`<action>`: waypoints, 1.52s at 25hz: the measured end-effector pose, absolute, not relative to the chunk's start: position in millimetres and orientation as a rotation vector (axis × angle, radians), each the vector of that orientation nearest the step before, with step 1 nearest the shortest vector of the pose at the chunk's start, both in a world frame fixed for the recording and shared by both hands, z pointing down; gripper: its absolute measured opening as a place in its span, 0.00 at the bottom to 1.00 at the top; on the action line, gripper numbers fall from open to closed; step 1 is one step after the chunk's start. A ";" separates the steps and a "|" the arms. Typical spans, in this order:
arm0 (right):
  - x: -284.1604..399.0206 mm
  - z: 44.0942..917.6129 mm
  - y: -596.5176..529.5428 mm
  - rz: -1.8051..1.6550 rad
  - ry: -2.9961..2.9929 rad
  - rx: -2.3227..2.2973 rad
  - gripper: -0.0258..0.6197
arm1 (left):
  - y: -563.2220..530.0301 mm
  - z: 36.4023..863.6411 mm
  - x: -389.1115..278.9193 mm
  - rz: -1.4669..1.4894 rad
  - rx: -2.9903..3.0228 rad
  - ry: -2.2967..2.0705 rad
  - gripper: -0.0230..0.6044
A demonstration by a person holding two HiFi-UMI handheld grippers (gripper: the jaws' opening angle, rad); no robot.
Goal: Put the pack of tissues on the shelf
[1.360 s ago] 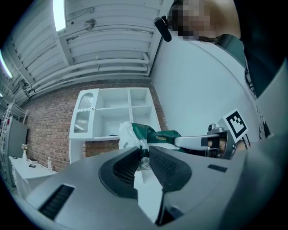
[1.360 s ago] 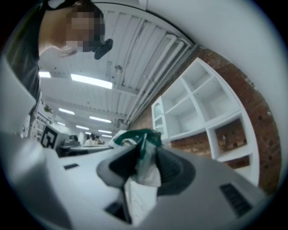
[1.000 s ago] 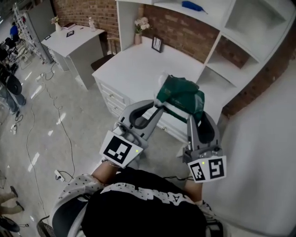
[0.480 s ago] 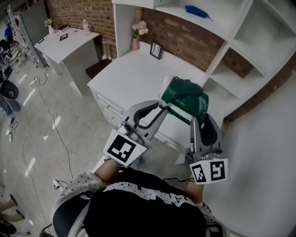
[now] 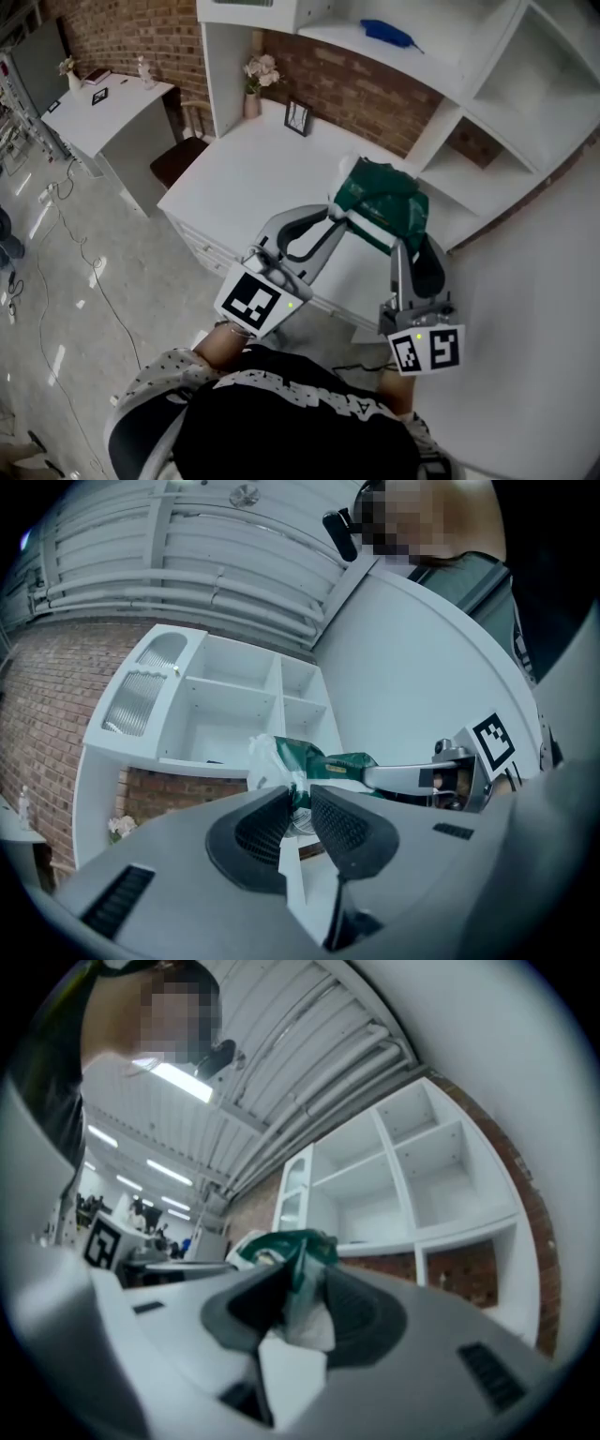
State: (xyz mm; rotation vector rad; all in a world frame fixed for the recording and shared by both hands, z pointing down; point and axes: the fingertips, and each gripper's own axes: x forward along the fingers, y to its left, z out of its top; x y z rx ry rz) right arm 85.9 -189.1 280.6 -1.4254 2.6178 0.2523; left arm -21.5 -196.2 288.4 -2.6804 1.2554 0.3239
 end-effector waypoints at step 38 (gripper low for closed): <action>20.9 218.1 -343.2 0.515 2.481 -1.661 0.27 | -365.1 223.5 -81.1 0.467 -2.660 0.967 0.20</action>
